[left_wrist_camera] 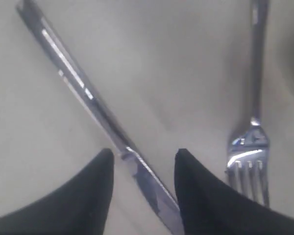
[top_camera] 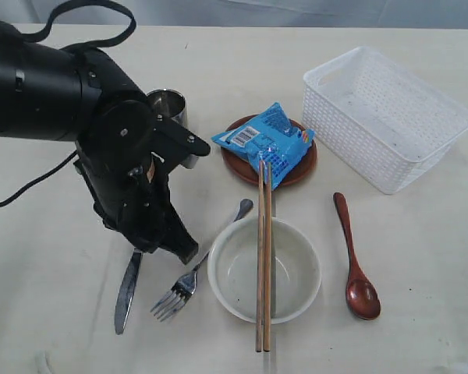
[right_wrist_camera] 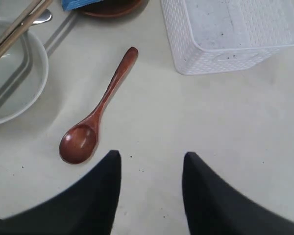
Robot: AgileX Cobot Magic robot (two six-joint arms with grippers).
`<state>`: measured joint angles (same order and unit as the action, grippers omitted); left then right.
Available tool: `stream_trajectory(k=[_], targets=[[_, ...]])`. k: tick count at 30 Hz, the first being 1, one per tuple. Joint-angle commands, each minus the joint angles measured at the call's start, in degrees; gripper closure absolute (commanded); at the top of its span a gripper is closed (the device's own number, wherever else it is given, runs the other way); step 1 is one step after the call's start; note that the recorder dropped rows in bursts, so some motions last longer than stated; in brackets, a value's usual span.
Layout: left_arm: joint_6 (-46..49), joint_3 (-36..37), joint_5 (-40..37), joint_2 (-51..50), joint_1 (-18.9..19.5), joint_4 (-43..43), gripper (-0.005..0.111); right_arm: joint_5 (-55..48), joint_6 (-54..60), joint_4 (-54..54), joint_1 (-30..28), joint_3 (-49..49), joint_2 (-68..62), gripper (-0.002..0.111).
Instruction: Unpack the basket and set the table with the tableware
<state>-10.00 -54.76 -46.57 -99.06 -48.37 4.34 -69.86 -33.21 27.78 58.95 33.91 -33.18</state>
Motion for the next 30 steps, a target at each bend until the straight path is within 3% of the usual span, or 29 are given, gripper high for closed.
stream_trajectory(k=[1,10,30], targets=[[1.2,3.1,7.1,2.5,-3.3,-1.2,0.067,-0.1,0.1,0.8,-0.1,-0.1,0.4,0.069],[15.6,4.3,8.6,2.7,-3.5,-12.8,0.067,-0.1,0.1,0.8,-0.1,-0.1,0.4,0.069],[19.5,4.3,11.3,0.4,-3.5,-14.2,0.067,-0.1,0.1,0.8,-0.1,-0.1,0.4,0.069]])
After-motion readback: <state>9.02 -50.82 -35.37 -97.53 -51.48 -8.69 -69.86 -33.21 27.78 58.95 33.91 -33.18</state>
